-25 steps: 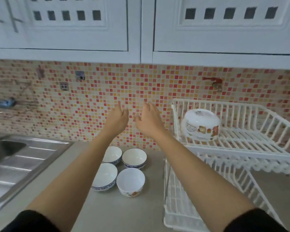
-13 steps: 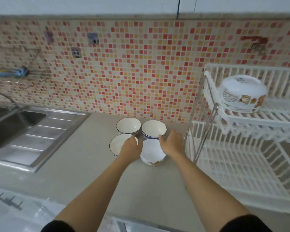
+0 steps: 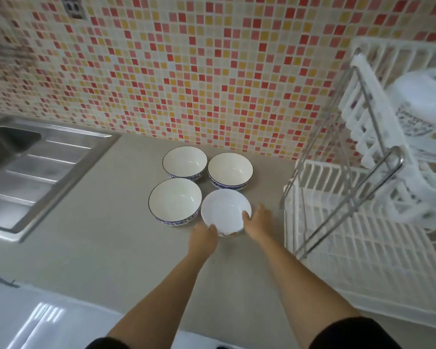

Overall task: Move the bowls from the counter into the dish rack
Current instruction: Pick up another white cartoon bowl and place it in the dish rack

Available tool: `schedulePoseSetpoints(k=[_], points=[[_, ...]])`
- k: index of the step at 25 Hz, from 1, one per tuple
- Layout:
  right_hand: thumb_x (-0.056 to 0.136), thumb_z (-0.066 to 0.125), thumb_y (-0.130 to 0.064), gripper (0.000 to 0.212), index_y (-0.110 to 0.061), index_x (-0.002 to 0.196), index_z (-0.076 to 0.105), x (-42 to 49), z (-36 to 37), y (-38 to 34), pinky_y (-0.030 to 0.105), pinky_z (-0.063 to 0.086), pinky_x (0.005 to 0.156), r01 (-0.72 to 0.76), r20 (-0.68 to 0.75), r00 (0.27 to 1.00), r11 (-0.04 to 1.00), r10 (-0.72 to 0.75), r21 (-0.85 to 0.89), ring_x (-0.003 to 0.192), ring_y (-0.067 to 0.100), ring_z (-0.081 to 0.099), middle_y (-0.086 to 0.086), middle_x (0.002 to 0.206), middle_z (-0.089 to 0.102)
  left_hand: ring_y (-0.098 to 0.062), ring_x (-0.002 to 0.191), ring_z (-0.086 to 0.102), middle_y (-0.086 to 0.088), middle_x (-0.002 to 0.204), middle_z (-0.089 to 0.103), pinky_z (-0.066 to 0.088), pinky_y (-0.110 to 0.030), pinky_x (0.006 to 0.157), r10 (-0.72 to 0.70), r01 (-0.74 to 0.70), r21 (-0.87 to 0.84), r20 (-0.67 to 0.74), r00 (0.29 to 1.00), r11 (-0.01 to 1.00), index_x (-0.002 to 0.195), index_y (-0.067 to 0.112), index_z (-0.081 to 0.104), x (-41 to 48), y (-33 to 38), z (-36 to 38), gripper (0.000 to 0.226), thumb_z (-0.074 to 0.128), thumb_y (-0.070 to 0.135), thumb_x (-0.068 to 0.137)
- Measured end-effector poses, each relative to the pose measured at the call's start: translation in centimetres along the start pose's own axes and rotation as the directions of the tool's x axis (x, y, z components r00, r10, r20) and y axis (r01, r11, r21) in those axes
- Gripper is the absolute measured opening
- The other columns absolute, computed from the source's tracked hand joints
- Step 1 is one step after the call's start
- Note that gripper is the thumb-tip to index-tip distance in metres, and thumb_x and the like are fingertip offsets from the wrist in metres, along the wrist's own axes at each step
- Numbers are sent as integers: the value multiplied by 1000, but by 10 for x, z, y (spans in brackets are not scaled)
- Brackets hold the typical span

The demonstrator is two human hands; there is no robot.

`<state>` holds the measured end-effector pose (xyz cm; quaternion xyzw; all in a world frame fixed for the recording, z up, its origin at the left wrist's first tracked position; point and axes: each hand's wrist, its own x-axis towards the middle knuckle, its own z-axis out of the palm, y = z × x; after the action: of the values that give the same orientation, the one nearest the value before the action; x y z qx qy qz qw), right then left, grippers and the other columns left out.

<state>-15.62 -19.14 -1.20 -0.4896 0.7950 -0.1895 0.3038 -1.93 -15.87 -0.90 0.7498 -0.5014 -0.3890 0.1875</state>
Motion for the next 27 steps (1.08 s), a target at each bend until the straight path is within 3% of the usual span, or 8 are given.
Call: schedulePoseSetpoints(k=[4, 7, 11, 14, 18, 20, 24, 27], points=[[87, 53, -26, 49, -15, 134, 45, 11, 9, 9, 43, 48, 95, 7, 54, 999, 1000, -7, 12, 113, 35, 59, 13, 129, 60, -38, 111, 60, -25, 118, 63, 48, -38, 92, -80, 78, -182, 1, 997, 980, 118, -6, 54, 11, 1, 12, 34, 45, 15, 92], [80, 52, -22, 57, -28, 136, 43, -9, 6, 19, 40, 50, 94, 48, 28, 998, 998, -49, 32, 112, 29, 59, 1, 129, 59, -38, 116, 55, -22, 127, 56, 47, -36, 93, -120, 115, -249, -5, 993, 962, 125, -6, 42, 3, -4, 14, 39, 48, 4, 87], [71, 51, -22, 61, -46, 126, 42, -25, 10, 37, 40, 51, 92, 56, 80, 994, 982, -71, 178, 109, 21, 60, -12, 120, 60, -37, 107, 55, -18, 124, 57, 43, -33, 79, -6, 2, -251, -15, 1000, 968, 131, 4, 32, -8, -11, 10, 49, 43, -3, 84], [82, 57, -34, 36, -41, 117, 51, -33, 14, 48, 35, 51, 85, 21, 46, 998, 943, -39, 332, 100, 16, 63, -18, 102, 62, -27, 97, 50, -8, 119, 56, 38, -31, 83, 59, -52, -365, 7, 998, 929, 134, 19, 34, -15, -16, 7, 44, 39, 20, 91], [92, 50, -47, 31, -24, 113, 54, -70, 12, 45, 21, 45, 73, 71, 16, 996, 863, -91, 500, 93, 9, 61, -20, 93, 60, -25, 103, 50, -6, 115, 55, 41, -42, 95, 44, -26, -536, 22, 999, 844, 98, 32, 42, -37, -31, -9, 13, 31, 35, 91], [94, 48, -45, 31, -18, 109, 54, -89, 11, 39, 15, 42, 67, 120, -23, 992, 838, -128, 533, 85, 3, 59, -19, 91, 59, -24, 107, 49, -6, 115, 52, 39, -43, 100, 44, -11, -558, 44, 998, 830, 103, 27, 39, -48, -37, -17, 18, 28, 40, 97], [91, 58, -32, 14, -23, 97, 49, -125, 7, 26, 8, 45, 66, 178, -74, 983, 742, -171, 647, 83, 1, 60, -6, 97, 64, -20, 101, 50, -5, 109, 49, 38, -30, 84, 95, -98, -541, -33, 995, 835, 109, 12, 33, -76, -42, -32, 33, 33, 43, 98], [91, 60, -30, 16, -31, 98, 47, -151, -1, 19, 18, 47, 77, 205, -79, 973, 664, -215, 719, 90, 4, 61, -5, 106, 64, -23, 107, 53, -6, 112, 49, 42, -26, 81, 174, -228, -564, -149, 973, 794, 110, 11, 35, -96, -40, -47, 29, 41, 37, 97]])
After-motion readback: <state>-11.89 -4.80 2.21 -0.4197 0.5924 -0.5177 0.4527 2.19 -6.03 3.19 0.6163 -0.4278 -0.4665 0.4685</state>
